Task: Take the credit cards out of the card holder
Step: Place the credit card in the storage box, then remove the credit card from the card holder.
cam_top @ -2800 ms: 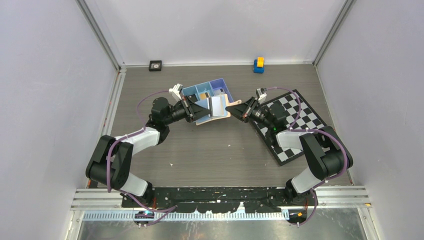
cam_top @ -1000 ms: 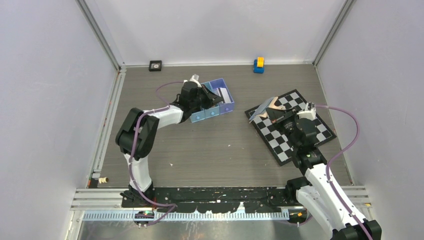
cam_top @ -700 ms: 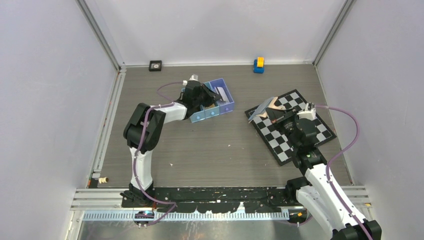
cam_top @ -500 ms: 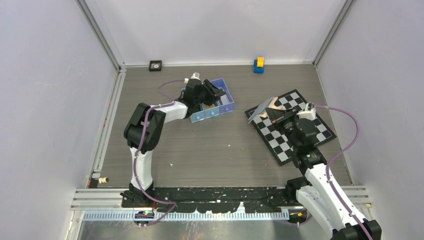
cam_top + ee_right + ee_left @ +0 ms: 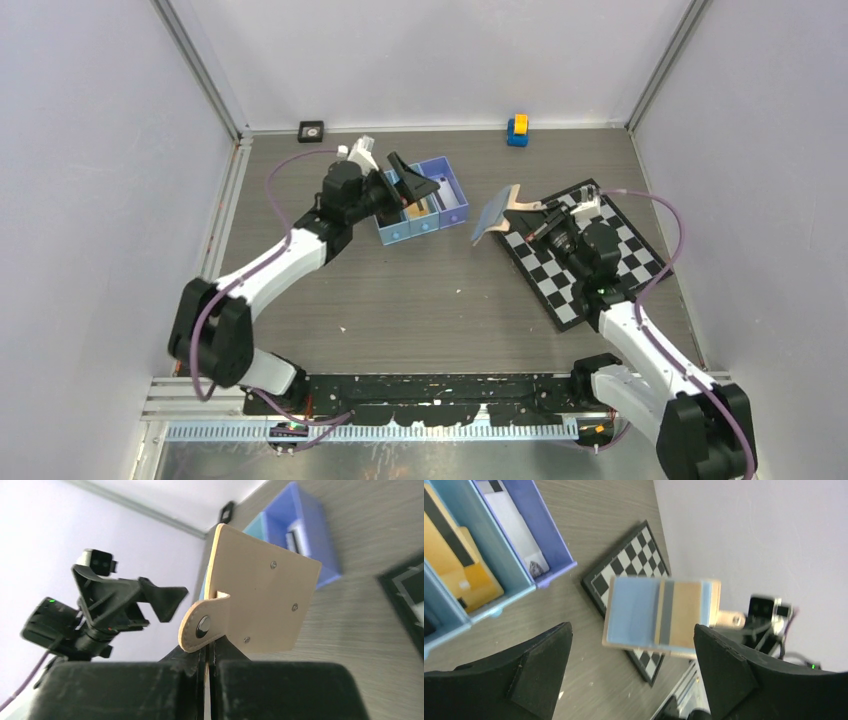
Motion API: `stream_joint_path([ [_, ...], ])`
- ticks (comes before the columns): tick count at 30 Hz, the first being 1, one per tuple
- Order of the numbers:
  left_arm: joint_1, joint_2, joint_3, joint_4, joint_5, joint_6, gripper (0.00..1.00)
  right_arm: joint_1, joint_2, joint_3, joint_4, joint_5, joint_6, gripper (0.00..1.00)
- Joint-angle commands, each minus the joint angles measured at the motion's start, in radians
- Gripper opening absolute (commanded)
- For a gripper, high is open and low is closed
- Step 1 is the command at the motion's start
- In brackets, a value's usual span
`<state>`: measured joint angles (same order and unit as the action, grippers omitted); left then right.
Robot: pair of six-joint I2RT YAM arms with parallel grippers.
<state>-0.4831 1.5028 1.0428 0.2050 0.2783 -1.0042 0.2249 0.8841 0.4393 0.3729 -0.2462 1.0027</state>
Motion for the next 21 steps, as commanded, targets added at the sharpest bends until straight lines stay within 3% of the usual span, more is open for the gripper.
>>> stream_joint_path([
  [1,0.001,-0.178,-0.164,-0.004,0.084,0.158,0.94,-0.003,0.083,-0.004,0.431,-0.253,0.078,0.01],
  [5,0.001,-0.282,-0.314,0.169,0.157,0.215,0.99,-0.003,0.181,-0.022,0.701,-0.335,0.193,0.01],
  [11,0.001,-0.24,-0.382,0.502,0.321,0.049,1.0,-0.002,0.304,-0.022,1.054,-0.4,0.395,0.0],
  [16,0.006,-0.16,-0.447,0.859,0.35,-0.129,1.0,-0.001,0.286,-0.015,1.064,-0.407,0.428,0.01],
  [21,0.007,-0.154,-0.469,0.885,0.318,-0.166,1.0,0.002,0.26,-0.009,1.063,-0.41,0.462,0.0],
])
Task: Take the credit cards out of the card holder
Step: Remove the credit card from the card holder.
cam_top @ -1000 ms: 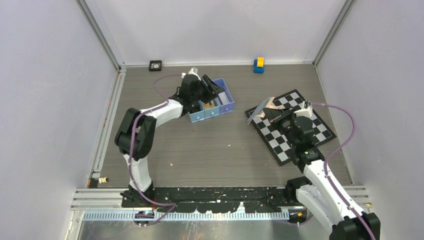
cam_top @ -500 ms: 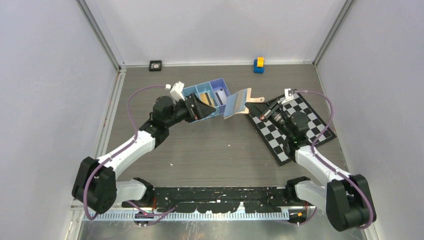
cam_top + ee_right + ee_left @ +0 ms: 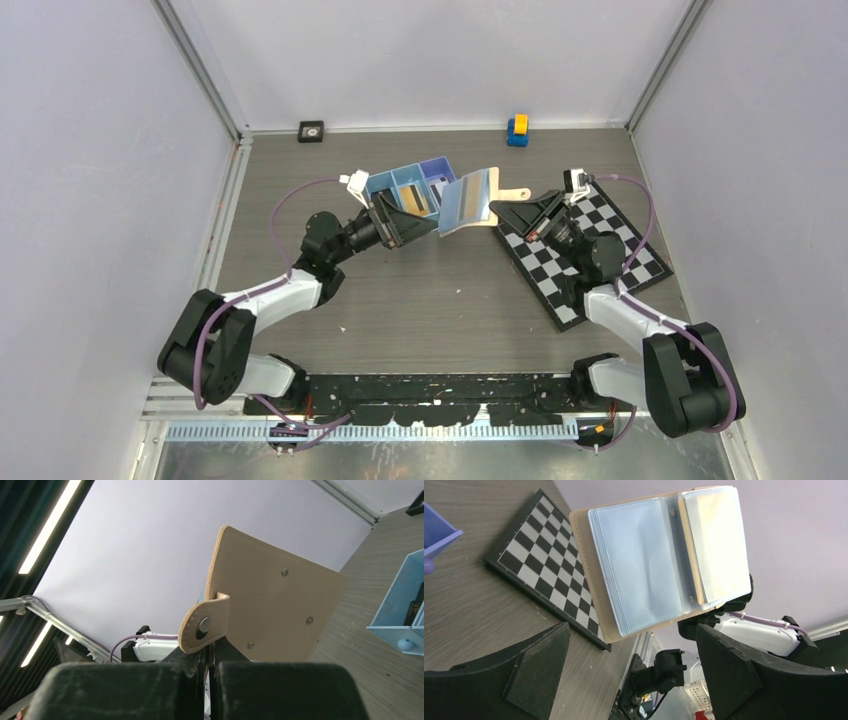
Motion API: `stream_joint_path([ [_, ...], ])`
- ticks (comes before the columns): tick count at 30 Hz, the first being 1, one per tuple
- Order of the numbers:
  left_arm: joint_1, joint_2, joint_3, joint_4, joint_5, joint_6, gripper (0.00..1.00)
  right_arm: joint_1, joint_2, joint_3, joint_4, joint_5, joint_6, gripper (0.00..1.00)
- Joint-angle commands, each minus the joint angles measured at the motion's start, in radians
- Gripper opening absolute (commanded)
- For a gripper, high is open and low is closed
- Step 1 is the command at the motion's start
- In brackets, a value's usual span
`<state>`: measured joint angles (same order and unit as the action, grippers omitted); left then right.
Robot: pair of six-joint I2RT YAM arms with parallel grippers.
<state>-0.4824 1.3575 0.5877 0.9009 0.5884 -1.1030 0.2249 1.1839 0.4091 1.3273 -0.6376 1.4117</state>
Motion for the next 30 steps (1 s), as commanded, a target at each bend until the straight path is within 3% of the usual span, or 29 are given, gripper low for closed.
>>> stream_joint_path([
  [1,0.007,-0.013,-0.018,0.19,-0.001,-0.067,1.0,0.002,-0.045,0.022,0.109,-0.019,0.059,0.01],
  [9,0.007,0.009,-0.016,0.145,-0.052,-0.11,1.0,0.005,-0.066,0.026,0.11,-0.005,0.094,0.01],
  [19,-0.024,0.303,0.059,0.529,0.037,-0.416,0.97,0.076,-0.033,0.037,0.11,0.016,0.071,0.01],
  [30,-0.022,0.238,0.011,0.53,-0.003,-0.41,0.98,0.116,-0.012,0.04,0.089,0.031,0.021,0.01],
])
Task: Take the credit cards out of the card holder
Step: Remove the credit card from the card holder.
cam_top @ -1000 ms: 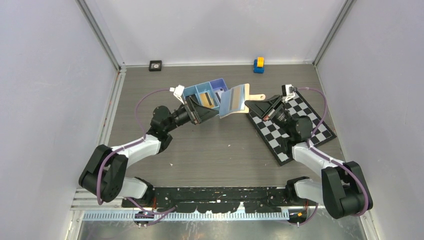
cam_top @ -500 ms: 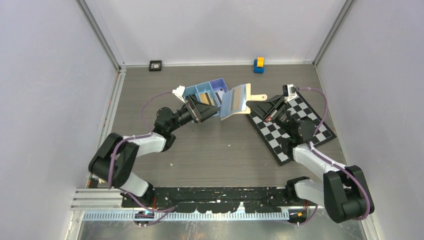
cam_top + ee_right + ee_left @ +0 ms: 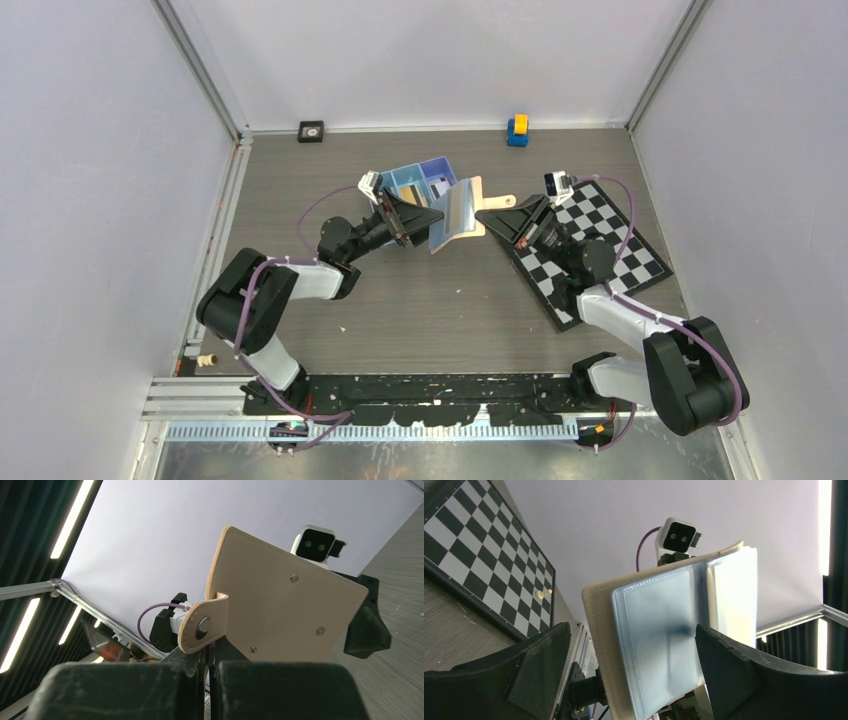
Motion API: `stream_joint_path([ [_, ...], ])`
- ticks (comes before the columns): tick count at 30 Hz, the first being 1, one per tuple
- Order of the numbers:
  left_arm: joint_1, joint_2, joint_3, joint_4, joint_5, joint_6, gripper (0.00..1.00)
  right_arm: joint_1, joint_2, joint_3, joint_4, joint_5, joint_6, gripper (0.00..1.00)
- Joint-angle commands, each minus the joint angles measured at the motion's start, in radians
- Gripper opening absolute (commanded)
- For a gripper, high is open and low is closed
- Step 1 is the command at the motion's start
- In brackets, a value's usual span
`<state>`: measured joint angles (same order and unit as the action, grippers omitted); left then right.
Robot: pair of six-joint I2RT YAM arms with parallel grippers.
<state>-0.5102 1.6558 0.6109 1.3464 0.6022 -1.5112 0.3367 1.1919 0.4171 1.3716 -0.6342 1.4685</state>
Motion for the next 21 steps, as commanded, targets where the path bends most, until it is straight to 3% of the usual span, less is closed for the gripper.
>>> stream_joint_path([
  [1,0.006,-0.064,-0.016,0.085,-0.019,-0.002,0.98,0.004,-0.023,0.029,0.032,0.031,-0.044,0.01],
  [4,0.006,-0.067,-0.009,0.085,-0.007,-0.014,0.96,0.004,-0.027,0.023,0.023,0.043,-0.054,0.01],
  [6,0.006,-0.079,-0.009,0.085,-0.003,-0.012,0.89,0.004,-0.03,0.023,0.005,0.042,-0.068,0.01],
  [9,0.012,-0.106,-0.019,0.085,-0.004,0.006,0.71,0.002,-0.052,0.019,-0.072,0.052,-0.118,0.01],
  [13,0.041,-0.136,-0.037,0.084,-0.001,0.025,0.36,0.001,-0.11,0.017,-0.252,0.096,-0.209,0.0],
  [18,0.081,-0.14,-0.056,0.085,-0.001,0.034,0.12,0.0,-0.144,0.05,-0.447,0.113,-0.295,0.01],
  [21,0.086,-0.124,-0.045,0.052,0.013,0.051,0.0,0.001,-0.125,0.064,-0.456,0.087,-0.306,0.15],
])
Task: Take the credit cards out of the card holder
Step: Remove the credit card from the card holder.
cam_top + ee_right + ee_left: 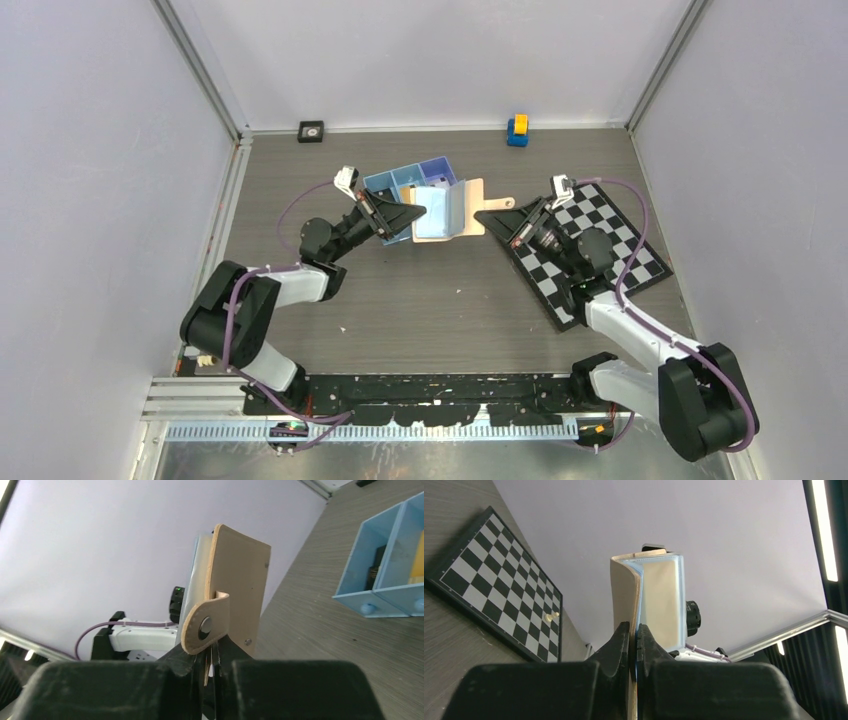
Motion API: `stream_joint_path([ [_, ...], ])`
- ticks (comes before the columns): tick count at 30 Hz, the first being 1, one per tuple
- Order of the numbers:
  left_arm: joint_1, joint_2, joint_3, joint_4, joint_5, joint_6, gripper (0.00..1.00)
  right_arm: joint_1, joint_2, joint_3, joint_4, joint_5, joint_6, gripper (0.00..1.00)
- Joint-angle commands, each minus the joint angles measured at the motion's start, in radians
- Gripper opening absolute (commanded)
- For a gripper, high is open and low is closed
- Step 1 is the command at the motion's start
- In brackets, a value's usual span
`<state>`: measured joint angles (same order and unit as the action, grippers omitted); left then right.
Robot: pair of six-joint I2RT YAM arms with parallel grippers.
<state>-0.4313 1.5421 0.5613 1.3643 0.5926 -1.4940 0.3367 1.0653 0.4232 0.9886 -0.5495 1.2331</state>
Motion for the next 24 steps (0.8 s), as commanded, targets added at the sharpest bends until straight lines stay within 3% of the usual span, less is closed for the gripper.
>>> stream_joint_path([
  [1,0.008,-0.004,0.007,0.025,0.026,0.04,0.0,0.001,0.012,0.065,-0.08,-0.005,-0.071,0.17],
  [5,0.009,0.009,0.012,0.019,0.036,0.051,0.0,0.0,0.063,0.104,-0.137,-0.044,-0.078,0.31],
  [8,0.014,-0.01,0.013,-0.016,0.042,0.076,0.0,0.001,0.095,0.109,-0.132,-0.048,-0.072,0.47],
  [13,0.018,-0.089,0.005,-0.155,0.025,0.174,0.0,0.0,0.098,0.106,-0.13,-0.048,-0.074,0.51],
  [19,0.019,-0.21,-0.008,-0.358,-0.027,0.312,0.0,0.001,0.028,0.095,-0.205,-0.004,-0.114,0.67],
  [24,0.019,-0.282,-0.019,-0.432,-0.054,0.367,0.0,0.001,-0.014,0.105,-0.266,-0.002,-0.154,0.69],
])
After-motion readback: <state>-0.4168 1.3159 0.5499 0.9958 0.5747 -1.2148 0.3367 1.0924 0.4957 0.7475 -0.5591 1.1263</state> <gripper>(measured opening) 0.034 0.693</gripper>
